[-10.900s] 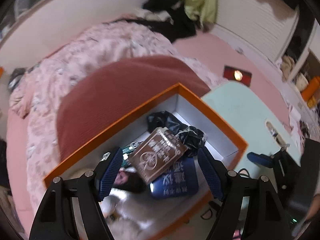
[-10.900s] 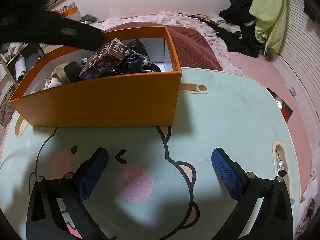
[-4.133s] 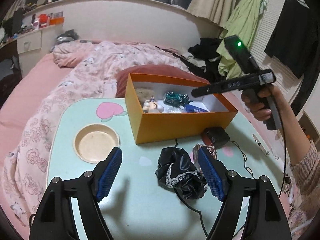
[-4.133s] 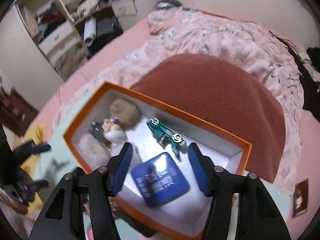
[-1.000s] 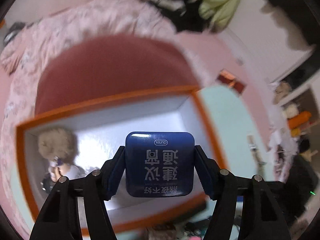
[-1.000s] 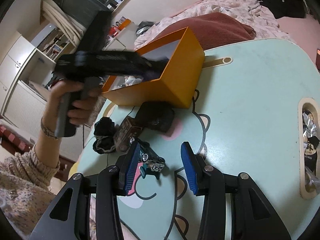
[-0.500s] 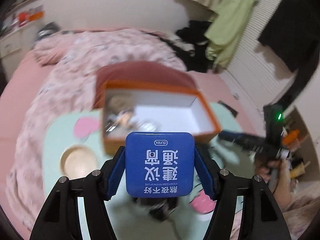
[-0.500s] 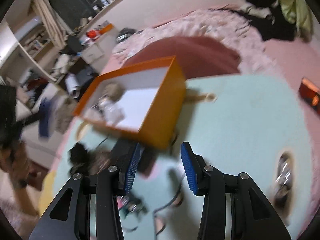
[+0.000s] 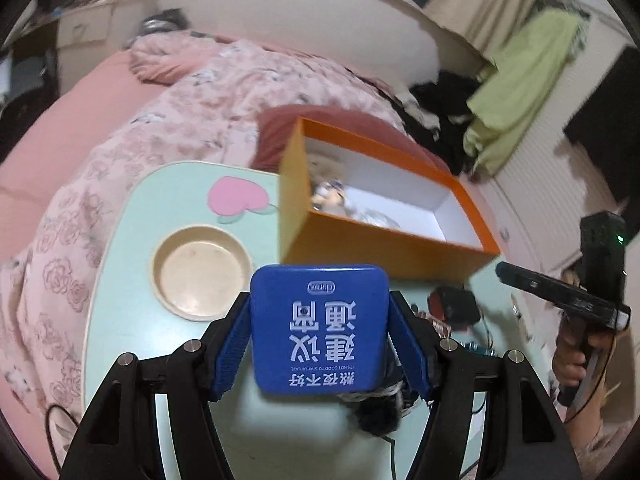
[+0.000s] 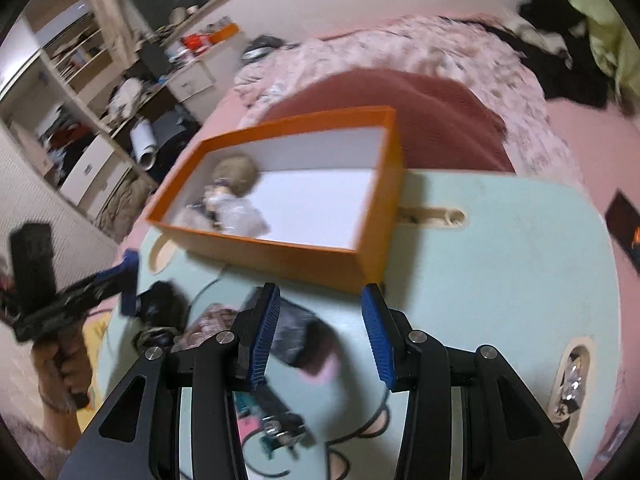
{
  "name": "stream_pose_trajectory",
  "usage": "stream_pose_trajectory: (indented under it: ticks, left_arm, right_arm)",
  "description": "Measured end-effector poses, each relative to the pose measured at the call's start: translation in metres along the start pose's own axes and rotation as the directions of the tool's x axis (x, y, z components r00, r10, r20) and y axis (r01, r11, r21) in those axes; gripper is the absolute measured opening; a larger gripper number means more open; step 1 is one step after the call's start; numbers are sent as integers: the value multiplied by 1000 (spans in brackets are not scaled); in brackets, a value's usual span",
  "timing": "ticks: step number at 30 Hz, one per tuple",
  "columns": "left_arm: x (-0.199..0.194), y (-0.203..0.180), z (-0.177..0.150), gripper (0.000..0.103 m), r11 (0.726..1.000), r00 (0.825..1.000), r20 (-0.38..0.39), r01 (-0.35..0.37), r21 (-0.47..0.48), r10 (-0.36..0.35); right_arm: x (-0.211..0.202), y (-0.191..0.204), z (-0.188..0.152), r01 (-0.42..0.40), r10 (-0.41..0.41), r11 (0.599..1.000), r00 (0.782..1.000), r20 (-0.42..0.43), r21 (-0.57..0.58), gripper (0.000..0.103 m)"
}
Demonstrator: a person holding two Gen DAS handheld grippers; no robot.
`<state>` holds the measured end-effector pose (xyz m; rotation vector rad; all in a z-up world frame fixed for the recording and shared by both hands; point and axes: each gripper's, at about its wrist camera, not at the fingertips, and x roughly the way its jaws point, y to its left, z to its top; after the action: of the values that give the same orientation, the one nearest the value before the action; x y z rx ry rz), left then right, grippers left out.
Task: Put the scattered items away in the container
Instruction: 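Lift the blue tin out of the box with the left tool, set it on the table, then grasp the clear plastic bag in the box with the right tool, place it on the table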
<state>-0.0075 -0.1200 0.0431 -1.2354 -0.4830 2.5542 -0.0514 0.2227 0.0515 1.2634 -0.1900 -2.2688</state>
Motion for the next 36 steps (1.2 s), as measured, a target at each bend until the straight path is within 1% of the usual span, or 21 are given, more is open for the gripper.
stream_pose_trajectory:
  ticks: [3,4,5,8,11,14,17,18,19,20,22,23,24,26,29,31,32,34,36]
  left_arm:
    - [-3,6,-5,65,1000,1000,-10,-17,-1,17]
    - [-2,6,-8,66,999,999,-25,-34,11,34]
    - [-1,5,-11,66,999,998,-32,-44,27,45]
    - [1,-2,-19,66,996,998,-47,-46,71,50]
    - [9,-10,-30,65,995,996,-83,-35,95,43]
    - [15,-17,-42,65,992,993,-106,-32,126,46]
    - [15,-21,-53,67,988,994,-102,-35,153,51]
    - [14,-23,-55,70,986,994,-96,-35,163,51]
    - [12,-24,-57,72,985,995,-94,-30,169,47]
    - [11,-25,-58,73,985,995,-92,-26,170,42]
    - [6,-25,-59,80,986,996,-81,-23,163,36]
    - [4,-24,-58,81,987,997,-73,-16,157,28]
    - [0,-23,-57,81,989,998,-62,-6,150,16]
    - [-8,-22,-53,84,991,999,-39,12,132,-7]
    - [-16,-17,-44,86,994,1000,-15,14,105,-12]
    - [-18,-15,-36,86,996,1000,-13,7,89,-6]
    - [-18,-14,-32,86,996,1000,-11,6,85,-5]
    - [-19,-14,-23,86,996,1000,-12,4,87,-3]
    - [-19,-17,-13,86,995,1000,-17,-2,100,3]
  right_arm:
    - [-7,21,16,-85,85,995,996,19,-46,44]
    - [-6,28,26,-105,106,993,994,17,-60,44]
    - [-1,34,35,-109,110,992,994,7,-67,44]
    - [31,47,61,-77,73,995,995,-73,-59,44]
    - [78,56,82,-57,49,997,982,-181,-42,44]
    - [116,59,87,-42,34,999,965,-258,-25,44]
    - [139,62,82,18,-36,998,952,-305,-62,44]
    - [145,63,79,28,-48,998,945,-324,-65,39]
    - [147,63,76,29,-51,997,946,-321,-75,37]
    - [146,64,75,19,-48,995,948,-314,-93,30]
    - [143,66,73,25,-58,993,952,-299,-113,29]
    - [140,66,73,28,-61,993,956,-286,-118,29]
    - [134,66,73,25,-55,993,963,-265,-115,29]
    - [115,64,75,-2,-18,995,981,-195,-102,29]
    - [82,65,77,-20,9,993,995,-96,-114,29]
    - [58,69,73,-46,39,988,998,-52,-144,29]
    - [48,71,69,-67,61,985,997,-43,-159,29]
    - [32,76,58,-114,108,976,993,-42,-184,29]
    - [23,82,44,-147,138,967,989,-58,-209,30]
